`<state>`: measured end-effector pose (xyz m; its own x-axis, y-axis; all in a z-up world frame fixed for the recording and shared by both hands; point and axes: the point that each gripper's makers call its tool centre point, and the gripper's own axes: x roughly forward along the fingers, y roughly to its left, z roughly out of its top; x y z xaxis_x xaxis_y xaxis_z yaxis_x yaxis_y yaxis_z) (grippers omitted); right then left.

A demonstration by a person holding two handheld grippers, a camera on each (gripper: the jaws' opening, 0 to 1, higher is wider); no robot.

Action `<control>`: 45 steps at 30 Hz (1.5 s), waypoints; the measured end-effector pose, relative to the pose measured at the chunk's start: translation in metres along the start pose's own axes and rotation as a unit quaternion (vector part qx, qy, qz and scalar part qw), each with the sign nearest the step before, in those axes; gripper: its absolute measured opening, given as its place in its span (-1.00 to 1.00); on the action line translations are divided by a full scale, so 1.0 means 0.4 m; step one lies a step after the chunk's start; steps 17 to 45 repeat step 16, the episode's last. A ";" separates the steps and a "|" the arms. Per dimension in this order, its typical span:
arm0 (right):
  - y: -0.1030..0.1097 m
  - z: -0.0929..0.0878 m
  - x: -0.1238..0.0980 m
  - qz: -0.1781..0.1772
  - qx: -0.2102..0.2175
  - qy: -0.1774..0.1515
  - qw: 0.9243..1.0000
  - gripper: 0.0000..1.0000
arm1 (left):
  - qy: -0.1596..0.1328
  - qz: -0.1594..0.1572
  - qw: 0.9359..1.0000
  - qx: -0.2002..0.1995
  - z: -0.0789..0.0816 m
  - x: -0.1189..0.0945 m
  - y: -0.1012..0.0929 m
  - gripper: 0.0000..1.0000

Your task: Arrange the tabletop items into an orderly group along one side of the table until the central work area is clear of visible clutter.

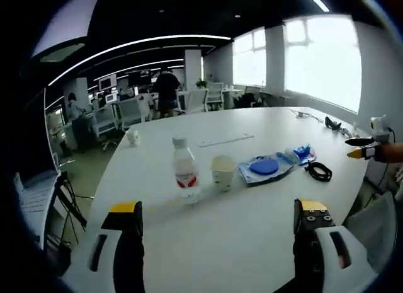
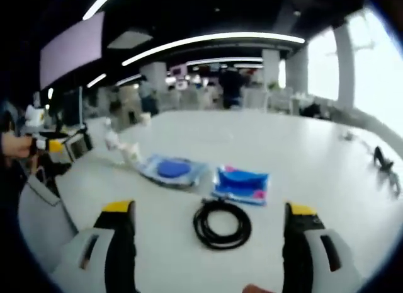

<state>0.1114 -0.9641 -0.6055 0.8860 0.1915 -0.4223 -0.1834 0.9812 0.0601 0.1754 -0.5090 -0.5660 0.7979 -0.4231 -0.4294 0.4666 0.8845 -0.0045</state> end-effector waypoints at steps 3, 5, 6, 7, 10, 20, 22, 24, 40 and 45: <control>-0.003 -0.012 -0.025 -0.008 -0.016 0.015 1.000 0.91 | 0.002 0.003 1.000 0.005 -0.001 -0.022 0.017 0.99; -0.001 -0.006 -0.043 -0.008 -0.020 0.011 1.000 0.92 | 0.005 -0.002 1.000 0.004 0.000 -0.034 0.025 0.99; 0.002 0.000 -0.055 -0.007 -0.014 0.007 1.000 0.92 | 0.003 -0.004 1.000 0.002 0.000 -0.038 0.026 0.99; 0.002 0.001 -0.060 -0.007 -0.009 0.007 1.000 0.92 | 0.003 -0.007 1.000 -0.003 -0.002 -0.042 0.026 0.99; -0.005 0.001 -0.074 -0.014 0.003 0.004 1.000 0.91 | 0.011 -0.012 1.000 -0.021 -0.023 -0.044 0.025 0.99; -0.006 -0.001 -0.080 -0.027 0.027 -0.004 0.999 0.91 | 0.020 -0.016 0.999 -0.040 -0.053 -0.047 0.018 0.99; -0.006 -0.001 -0.080 -0.027 0.027 -0.004 0.999 0.91 | 0.020 -0.016 0.999 -0.040 -0.053 -0.047 0.018 0.99; -0.006 -0.001 -0.080 -0.027 0.027 -0.004 0.999 0.91 | 0.020 -0.016 0.999 -0.040 -0.053 -0.047 0.018 0.99; -0.006 -0.001 -0.080 -0.027 0.027 -0.004 0.999 0.91 | 0.020 -0.016 0.999 -0.040 -0.053 -0.047 0.018 0.99; -0.006 -0.001 -0.080 -0.027 0.027 -0.004 0.999 0.91 | 0.020 -0.016 0.999 -0.040 -0.053 -0.047 0.018 0.99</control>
